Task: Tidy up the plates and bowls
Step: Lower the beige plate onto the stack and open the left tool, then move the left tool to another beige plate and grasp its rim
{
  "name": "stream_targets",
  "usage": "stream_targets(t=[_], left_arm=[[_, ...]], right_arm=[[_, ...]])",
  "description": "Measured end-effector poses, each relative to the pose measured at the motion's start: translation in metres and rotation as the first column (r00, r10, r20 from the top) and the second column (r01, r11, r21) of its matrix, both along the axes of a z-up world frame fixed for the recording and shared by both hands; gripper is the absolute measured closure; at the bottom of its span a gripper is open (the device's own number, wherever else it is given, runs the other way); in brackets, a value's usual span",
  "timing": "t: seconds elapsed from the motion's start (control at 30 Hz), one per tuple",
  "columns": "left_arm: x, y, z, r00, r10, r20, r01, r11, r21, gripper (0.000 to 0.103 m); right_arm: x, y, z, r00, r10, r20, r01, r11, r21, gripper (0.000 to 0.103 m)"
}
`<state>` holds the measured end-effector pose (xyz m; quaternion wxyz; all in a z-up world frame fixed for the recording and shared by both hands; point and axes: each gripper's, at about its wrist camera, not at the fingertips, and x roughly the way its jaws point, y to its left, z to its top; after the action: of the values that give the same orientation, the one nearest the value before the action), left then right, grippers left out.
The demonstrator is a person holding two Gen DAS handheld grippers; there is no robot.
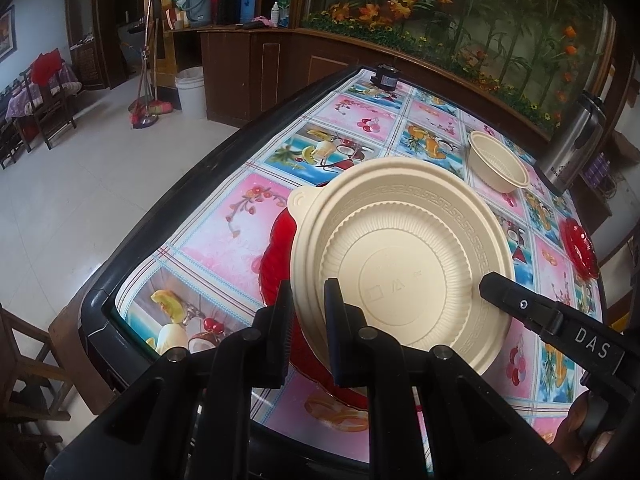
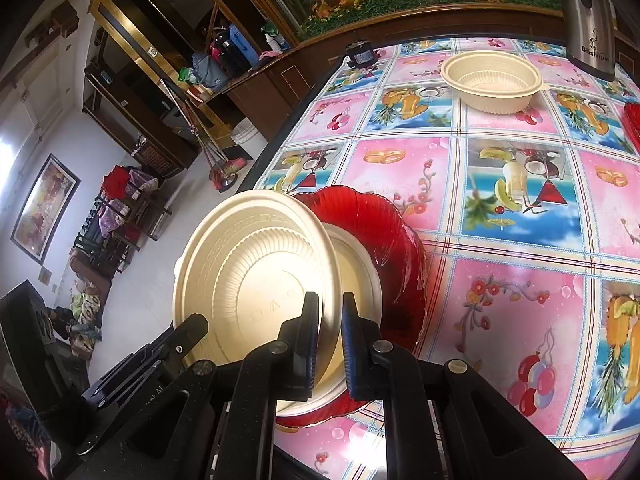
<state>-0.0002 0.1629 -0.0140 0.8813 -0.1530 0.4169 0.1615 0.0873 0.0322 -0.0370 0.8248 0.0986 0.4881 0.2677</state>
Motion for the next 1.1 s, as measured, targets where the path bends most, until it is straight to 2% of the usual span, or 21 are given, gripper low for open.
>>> stream_targets(t=[0.23, 0.43, 0.47, 0.53, 0.57, 0.6, 0.63, 0.67, 0.87, 0.97, 1.03, 1.1], left_arm=[[0.003, -0.001, -0.001, 1.0, -0.003, -0.009, 0.003, 1.0, -0.012, 0.09], [0.001, 0.001, 0.005, 1.0, 0.006, 0.011, -0.006, 0.999, -0.034, 0.089], [0.001, 0.002, 0.007, 1.0, 0.009, 0.015, -0.009, 0.999, -0.037, 0.084], [-0.002, 0.005, 0.015, 0.999, 0.022, 0.042, -0.02, 0.998, -0.054, 0.062], [-0.004, 0.006, 0.018, 0.998, 0.029, 0.054, -0.026, 0.998, -0.06, 0.04], [-0.006, 0.008, 0.023, 0.996, 0.042, 0.079, -0.037, 0.997, -0.065, 0.028], [-0.008, 0.009, 0.027, 0.994, 0.05, 0.1, -0.044, 0.997, -0.06, 0.028], [-0.009, 0.009, 0.03, 0.992, 0.055, 0.113, -0.049, 0.997, -0.052, 0.028], [0.009, 0.009, 0.054, 0.991, 0.023, 0.132, -0.014, 0.997, -0.073, 0.028], [0.032, -0.007, 0.063, 0.992, -0.043, 0.118, 0.051, 0.997, -0.065, 0.028], [0.057, -0.024, 0.068, 0.988, -0.125, 0.092, 0.135, 0.985, -0.109, 0.028], [0.078, -0.038, 0.07, 0.986, -0.161, 0.044, 0.165, 0.979, -0.122, 0.028]], right_arm=[[0.002, 0.001, -0.002, 1.0, -0.001, -0.007, 0.001, 1.0, -0.007, 0.092], [0.004, 0.001, -0.003, 1.0, 0.001, -0.019, -0.001, 1.0, 0.002, 0.088], [0.004, 0.001, -0.003, 1.0, -0.001, -0.025, 0.001, 1.0, 0.007, 0.087], [0.006, -0.002, -0.002, 0.999, -0.001, -0.032, 0.001, 1.0, 0.018, 0.083], [0.005, -0.003, 0.001, 1.0, -0.002, -0.028, 0.003, 1.0, 0.025, 0.075], [0.005, -0.006, 0.003, 1.0, -0.007, -0.026, 0.008, 0.999, 0.032, 0.067], [0.005, -0.009, 0.005, 1.0, -0.012, -0.027, 0.014, 0.999, 0.048, 0.052], [0.004, -0.013, 0.009, 1.0, -0.015, -0.024, 0.017, 0.998, 0.065, 0.046], [0.011, -0.042, 0.023, 0.999, -0.046, -0.028, 0.05, 0.988, 0.144, 0.044], [0.023, -0.069, 0.028, 0.995, -0.093, -0.046, 0.1, 0.978, 0.184, 0.042], [0.03, -0.083, 0.031, 0.991, -0.118, -0.056, 0.127, 0.971, 0.201, 0.042], [0.04, -0.101, 0.034, 0.986, -0.155, -0.06, 0.164, 0.965, 0.207, 0.042]])
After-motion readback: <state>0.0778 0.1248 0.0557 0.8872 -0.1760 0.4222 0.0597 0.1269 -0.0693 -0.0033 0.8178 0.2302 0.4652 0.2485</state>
